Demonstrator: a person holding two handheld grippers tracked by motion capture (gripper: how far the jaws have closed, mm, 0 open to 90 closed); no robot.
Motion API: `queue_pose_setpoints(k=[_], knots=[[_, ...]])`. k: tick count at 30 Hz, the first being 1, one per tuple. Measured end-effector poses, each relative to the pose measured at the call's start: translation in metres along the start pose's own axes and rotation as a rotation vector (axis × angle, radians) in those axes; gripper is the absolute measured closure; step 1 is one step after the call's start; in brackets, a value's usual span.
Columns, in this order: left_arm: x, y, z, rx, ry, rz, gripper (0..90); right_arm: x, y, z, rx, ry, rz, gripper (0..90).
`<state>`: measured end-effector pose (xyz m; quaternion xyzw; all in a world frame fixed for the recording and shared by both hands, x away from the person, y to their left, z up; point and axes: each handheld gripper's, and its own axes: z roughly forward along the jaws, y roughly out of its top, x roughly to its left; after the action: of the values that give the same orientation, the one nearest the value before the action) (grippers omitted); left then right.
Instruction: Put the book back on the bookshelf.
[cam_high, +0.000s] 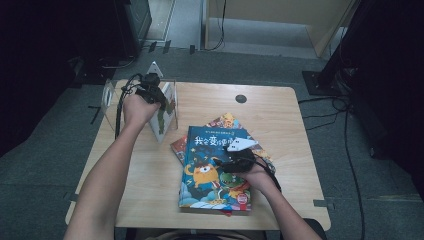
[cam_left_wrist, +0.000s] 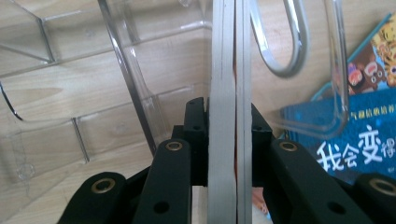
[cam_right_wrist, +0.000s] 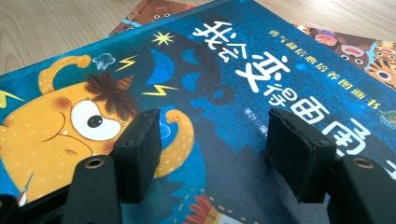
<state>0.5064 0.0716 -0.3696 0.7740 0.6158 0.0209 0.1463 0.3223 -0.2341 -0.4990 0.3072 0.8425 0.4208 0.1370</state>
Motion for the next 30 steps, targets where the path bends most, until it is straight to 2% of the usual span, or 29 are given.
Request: queue_pose_setpoints(k=[7,15,22,30], knots=[[0.003,0.011,0.007,0.006,-0.008,-0.021,77.2,0.000,0.000,0.000,-0.003,0.000,0.001,35.4],[0.010,0.016,0.015,-0.019,-0.024,-0.053,77.1,0.000,-0.001,0.000,-0.003,-0.001,0.003,35.3],[0.010,0.018,0.023,-0.023,-0.011,-0.047,76.9,0.000,-0.001,0.000,-0.003,0.001,0.002,35.4],[0.011,0.019,0.025,-0.026,-0.015,-0.049,76.3,0.000,-0.001,0.000,-0.004,0.002,0.000,35.4]])
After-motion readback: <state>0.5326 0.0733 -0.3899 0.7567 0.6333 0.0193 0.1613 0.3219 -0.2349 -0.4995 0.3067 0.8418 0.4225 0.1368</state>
